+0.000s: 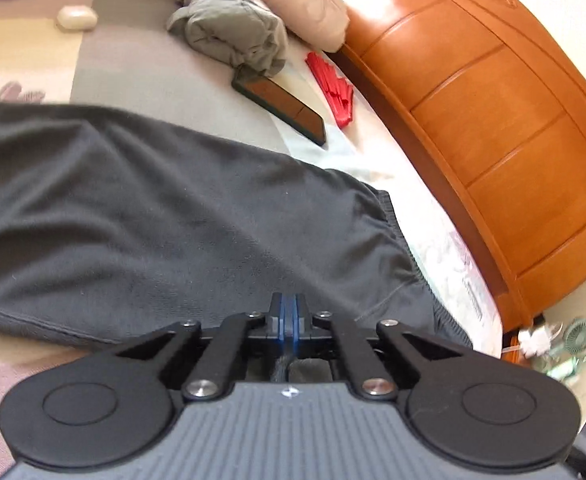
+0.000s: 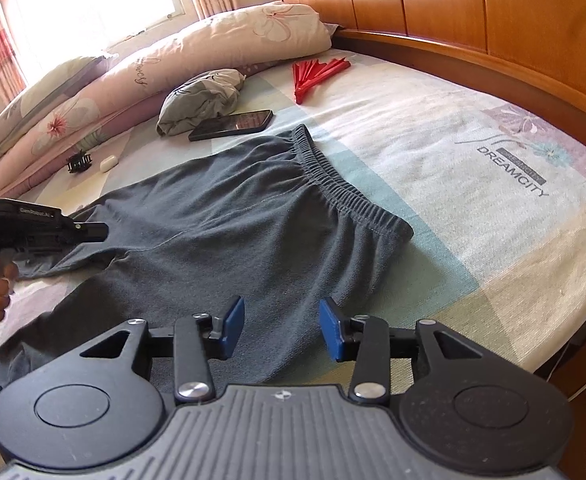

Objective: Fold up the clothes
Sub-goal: 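Grasp the crotch fabric with the left gripper and pull it flat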

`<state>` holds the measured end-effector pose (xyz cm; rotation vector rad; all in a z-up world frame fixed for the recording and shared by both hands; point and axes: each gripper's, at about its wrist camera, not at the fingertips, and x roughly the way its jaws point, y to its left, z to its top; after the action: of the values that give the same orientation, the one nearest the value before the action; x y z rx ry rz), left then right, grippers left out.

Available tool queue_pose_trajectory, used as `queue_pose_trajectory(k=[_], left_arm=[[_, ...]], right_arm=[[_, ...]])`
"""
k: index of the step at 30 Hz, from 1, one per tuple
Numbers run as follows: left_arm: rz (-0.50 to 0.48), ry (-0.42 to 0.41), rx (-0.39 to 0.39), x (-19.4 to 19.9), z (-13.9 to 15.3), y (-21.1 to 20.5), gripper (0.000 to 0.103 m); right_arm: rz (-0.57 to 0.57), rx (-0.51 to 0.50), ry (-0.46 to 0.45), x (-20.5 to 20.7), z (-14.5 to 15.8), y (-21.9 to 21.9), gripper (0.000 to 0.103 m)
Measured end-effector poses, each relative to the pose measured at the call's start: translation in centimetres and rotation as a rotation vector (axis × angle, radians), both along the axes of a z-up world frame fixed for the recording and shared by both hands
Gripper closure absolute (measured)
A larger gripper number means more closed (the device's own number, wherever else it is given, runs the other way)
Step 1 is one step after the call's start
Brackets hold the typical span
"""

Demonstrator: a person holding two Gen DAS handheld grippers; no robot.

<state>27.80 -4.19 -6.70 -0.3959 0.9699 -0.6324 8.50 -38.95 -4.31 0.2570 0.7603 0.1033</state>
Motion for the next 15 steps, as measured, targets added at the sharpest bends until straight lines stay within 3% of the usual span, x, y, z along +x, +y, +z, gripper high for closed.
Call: queue_pose_trajectory(k=[5,8,12,15], left_arm=[[-0.064,-0.007,0.093,-2.8,-0.2,1.3,0.097],[-0.087,0.011,0.103,-4.7,-0.9,1.8,0.094],[-0.145,-0.043,0.155,-6.6,-1.0,0.6,0.079],[-0.183,-0.097,0.232,-7.2,-1.3,-0.8,0.077]], right_arm=[[0.013,0.001,-0.003,0.0,-0.1,0.3,0.053],[0.02,0.004,-0.003,0.0,-0.2,0.5,0.052],[0.024,0.013,0.003,0.1,-0.4,0.8,0.051],[0.029,0.011,0.005,0.1,-0.4,1.1,0.05]])
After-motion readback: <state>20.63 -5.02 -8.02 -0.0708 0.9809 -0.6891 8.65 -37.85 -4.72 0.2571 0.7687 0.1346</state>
